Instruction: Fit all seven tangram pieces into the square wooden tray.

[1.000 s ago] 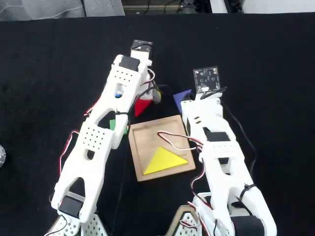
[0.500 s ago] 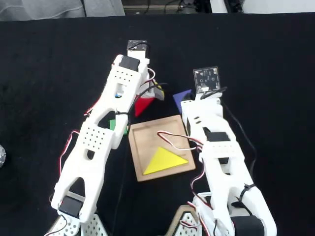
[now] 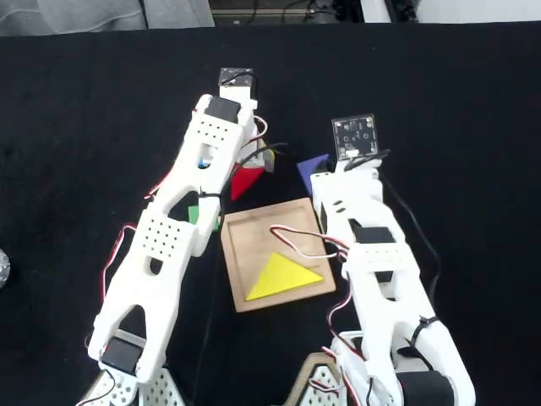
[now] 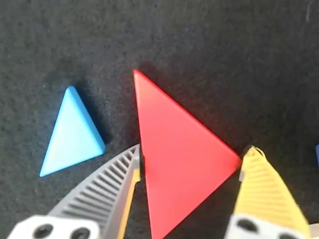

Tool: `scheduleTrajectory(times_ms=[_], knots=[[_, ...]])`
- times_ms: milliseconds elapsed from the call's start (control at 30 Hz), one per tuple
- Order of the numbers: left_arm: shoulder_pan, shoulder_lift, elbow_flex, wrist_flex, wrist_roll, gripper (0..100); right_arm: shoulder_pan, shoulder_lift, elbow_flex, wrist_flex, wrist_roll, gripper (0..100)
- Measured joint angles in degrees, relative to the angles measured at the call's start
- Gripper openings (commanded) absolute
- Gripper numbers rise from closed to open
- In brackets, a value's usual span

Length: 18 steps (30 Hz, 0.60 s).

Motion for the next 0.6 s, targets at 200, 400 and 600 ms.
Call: scheduleTrajectory(times_ms=[200,400,600], knots=[[0.3,0.0,-0.2,1.2,0.0,31,0.0,0.0,0.0,0.0,0.0,1.5],[1.4,0.4,-8.5,8.6,0.1,31,0.0,0.0,0.0,-0.2,0.0,1.5],[1.4,0.4,-13.5,10.5,0.3,31,0.0,0.0,0.0,-0.2,0.0,1.5]])
